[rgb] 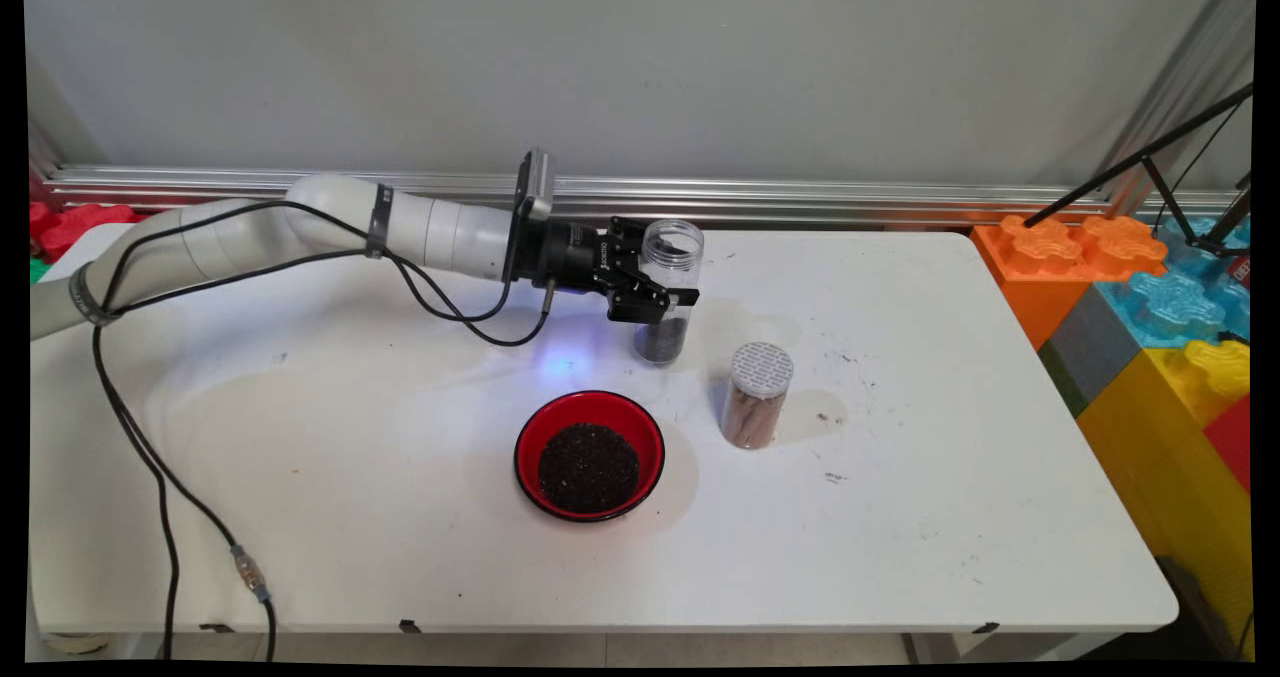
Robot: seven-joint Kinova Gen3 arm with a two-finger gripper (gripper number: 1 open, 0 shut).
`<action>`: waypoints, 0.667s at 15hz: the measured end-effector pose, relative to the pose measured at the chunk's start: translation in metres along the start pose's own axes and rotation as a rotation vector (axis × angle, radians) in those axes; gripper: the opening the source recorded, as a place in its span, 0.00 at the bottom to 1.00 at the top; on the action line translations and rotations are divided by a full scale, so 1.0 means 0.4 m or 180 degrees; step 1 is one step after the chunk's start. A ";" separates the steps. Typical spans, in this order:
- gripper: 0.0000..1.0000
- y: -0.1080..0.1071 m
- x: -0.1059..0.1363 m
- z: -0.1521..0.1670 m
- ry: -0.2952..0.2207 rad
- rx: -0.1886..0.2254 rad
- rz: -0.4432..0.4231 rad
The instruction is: Place the picked object on the table
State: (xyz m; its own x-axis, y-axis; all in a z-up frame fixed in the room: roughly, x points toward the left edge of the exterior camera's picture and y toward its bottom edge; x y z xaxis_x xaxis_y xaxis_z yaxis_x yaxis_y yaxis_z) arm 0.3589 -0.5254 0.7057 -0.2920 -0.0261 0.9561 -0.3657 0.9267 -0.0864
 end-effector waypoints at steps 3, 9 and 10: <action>0.00 0.004 -0.016 0.005 0.0004 0.0020 -0.0015; 0.00 0.011 -0.041 0.013 0.0001 0.0050 -0.0053; 0.00 0.012 -0.044 0.013 -0.0001 0.0055 -0.0058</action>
State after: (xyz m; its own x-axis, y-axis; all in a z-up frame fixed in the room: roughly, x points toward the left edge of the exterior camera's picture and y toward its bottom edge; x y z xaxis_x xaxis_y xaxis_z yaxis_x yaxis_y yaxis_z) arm 0.3576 -0.5225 0.6869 -0.2853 -0.0430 0.9575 -0.3862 0.9195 -0.0738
